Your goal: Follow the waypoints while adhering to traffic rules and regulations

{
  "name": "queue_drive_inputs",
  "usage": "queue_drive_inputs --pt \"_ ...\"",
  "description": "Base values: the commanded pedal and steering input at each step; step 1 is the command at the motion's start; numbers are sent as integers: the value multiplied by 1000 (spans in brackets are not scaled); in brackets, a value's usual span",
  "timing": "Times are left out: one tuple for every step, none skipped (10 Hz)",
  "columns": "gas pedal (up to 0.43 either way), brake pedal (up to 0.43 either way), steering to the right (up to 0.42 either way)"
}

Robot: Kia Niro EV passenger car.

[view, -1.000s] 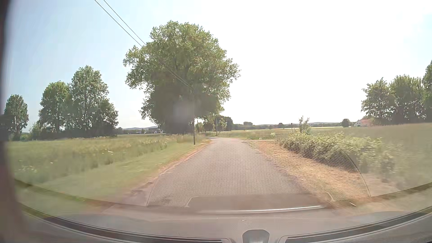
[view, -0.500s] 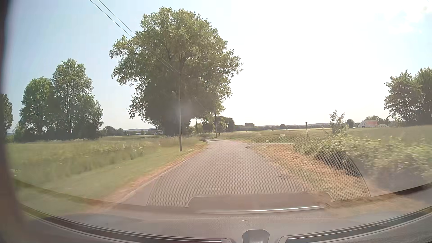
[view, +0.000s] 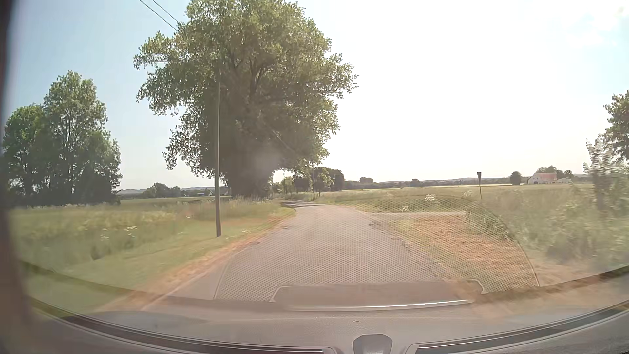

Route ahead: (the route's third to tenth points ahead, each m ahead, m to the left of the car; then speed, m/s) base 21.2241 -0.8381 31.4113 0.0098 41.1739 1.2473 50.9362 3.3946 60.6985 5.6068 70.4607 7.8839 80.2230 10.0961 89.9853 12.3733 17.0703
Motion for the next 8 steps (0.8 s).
queue_drive_inputs --pt "150 6 -4" --pt "150 6 -4" --pt "150 6 -5" --pt "157 6 -9" --pt "157 6 -12" --pt "169 6 -15" --pt "197 6 -16" --pt "220 6 -18"
